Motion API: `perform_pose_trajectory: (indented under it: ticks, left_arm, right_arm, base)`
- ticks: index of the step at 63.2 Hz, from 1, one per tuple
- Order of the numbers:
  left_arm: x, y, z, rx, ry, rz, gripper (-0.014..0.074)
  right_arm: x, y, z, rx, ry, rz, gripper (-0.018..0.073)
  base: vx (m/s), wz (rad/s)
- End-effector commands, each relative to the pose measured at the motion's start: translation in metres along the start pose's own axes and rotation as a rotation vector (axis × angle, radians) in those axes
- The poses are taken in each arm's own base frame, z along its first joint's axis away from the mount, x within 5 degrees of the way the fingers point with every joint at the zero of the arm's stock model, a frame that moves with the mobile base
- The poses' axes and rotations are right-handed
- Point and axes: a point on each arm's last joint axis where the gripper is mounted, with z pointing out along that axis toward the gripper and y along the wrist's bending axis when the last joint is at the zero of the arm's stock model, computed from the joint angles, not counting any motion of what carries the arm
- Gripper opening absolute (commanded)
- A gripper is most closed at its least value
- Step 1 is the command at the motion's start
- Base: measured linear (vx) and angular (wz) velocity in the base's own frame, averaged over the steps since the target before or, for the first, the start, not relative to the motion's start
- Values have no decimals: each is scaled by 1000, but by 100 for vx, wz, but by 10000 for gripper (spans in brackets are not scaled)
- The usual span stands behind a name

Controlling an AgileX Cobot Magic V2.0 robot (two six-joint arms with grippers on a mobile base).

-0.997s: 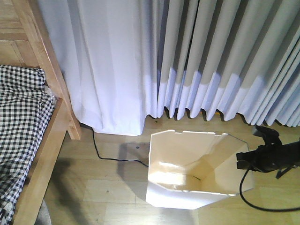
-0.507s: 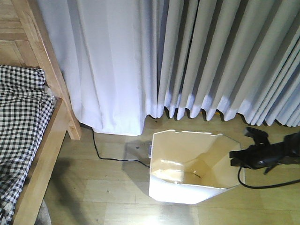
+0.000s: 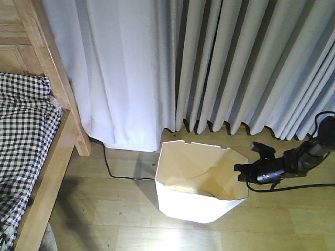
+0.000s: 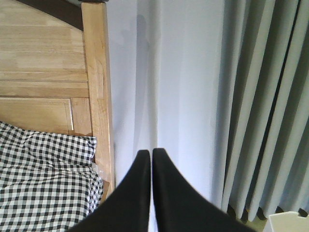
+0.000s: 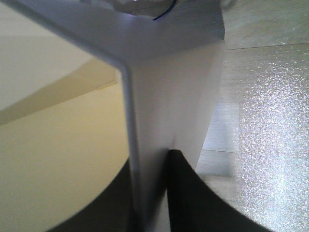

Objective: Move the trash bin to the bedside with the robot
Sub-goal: 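Lower the bin onto the floor beside the bed with the right gripper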

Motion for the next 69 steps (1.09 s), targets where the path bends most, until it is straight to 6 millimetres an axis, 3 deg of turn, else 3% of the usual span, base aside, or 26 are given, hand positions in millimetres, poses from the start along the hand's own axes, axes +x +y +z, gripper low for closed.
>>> perform_pose_trajectory:
  ticks: [1,19,37,44,69]
  left_arm:
    - [2,0,1,6,-60,-12,-6]
    - [2,0,1,6,-60,-12,-6]
    - [2,0,1,6,-60,-12,-6]
    - [2,0,1,6,-60,-12,-6]
    - [2,0,1,6,-60,-12,-6]
  right_arm:
    - [-29,28,-15,-165,-46,-46,-6]
    - [-28,24,7,-112,20,-65,-2]
    - [-24,18,16,-99,54,-89,32]
    - [-20,17,19,-98,65,-84,95]
    - [-9,11,24,-82,125,-86,475]
  base:
    - [0,0]
    - [0,0]
    - [0,0]
    - [0,0]
    - [0,0]
